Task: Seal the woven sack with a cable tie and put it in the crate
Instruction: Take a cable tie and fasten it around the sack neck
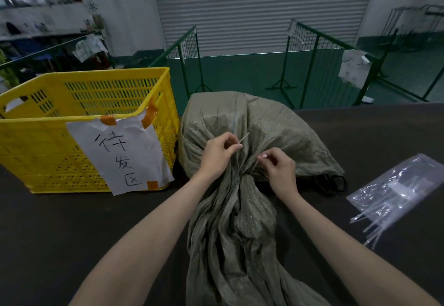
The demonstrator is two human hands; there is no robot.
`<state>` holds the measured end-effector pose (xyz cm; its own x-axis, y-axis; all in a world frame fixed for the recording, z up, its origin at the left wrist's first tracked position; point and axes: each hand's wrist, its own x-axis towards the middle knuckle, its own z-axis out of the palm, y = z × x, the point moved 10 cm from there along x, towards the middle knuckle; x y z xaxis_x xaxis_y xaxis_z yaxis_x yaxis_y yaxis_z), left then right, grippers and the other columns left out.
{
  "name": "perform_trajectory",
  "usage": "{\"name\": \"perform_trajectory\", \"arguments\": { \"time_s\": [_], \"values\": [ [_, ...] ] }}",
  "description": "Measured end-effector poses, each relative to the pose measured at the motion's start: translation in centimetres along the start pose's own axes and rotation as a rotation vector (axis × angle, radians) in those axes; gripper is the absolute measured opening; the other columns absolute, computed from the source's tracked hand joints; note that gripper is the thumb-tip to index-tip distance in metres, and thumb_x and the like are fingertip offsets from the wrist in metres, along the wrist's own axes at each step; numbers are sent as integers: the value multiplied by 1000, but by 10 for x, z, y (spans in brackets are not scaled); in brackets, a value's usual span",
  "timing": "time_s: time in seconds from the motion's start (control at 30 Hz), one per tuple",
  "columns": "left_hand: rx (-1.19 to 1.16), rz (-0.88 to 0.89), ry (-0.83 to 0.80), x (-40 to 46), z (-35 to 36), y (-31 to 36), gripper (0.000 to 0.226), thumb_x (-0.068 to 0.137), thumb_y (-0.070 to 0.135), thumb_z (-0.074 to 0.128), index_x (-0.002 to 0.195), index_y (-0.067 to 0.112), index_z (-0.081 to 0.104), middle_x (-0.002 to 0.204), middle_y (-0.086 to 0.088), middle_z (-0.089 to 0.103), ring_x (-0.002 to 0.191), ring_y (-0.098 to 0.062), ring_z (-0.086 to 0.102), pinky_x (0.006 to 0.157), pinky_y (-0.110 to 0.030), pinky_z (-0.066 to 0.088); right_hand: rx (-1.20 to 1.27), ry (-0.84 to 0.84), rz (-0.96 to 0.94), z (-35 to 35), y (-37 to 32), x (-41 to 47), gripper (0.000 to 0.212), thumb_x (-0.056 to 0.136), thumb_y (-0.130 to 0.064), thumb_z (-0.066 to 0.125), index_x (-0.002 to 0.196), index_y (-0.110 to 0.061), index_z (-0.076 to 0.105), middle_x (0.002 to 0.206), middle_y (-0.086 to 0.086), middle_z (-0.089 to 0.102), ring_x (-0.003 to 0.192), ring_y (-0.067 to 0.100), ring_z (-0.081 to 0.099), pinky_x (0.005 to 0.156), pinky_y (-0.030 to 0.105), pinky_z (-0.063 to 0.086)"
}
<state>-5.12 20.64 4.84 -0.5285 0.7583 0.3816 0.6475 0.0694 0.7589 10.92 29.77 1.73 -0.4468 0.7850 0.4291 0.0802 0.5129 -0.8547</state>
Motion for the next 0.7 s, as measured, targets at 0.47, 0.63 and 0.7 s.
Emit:
{"name": "perform_trajectory", "arguments": {
  "time_s": [0.47,0.63,0.7],
  "values": [
    [458,392,73,-7,0,19,15,92,27,52,94,15,61,110,3,65,103,-16,52,84,-34,40,-312,-303,-67,38,14,14,10,99,-21,37,91,-14,34,77,9,67,66,30,62,64,48,51],
    [434,154,-161,0,20,-11,10,99,29,43,99,19,43,92,-5,69,81,-29,63,66,-41,48,-220,-298,35,40,28,11,12,99,-18,40,92,-9,36,75,16,65,64,32,60,61,50,50],
    [484,69,-204,1,24,-25,10,100,33,39,98,23,38,96,-1,71,83,-32,64,66,-41,47,-171,-302,83,40,34,10,12,99,-18,40,91,-10,37,76,17,64,66,32,60,63,48,48]
  ]
}}
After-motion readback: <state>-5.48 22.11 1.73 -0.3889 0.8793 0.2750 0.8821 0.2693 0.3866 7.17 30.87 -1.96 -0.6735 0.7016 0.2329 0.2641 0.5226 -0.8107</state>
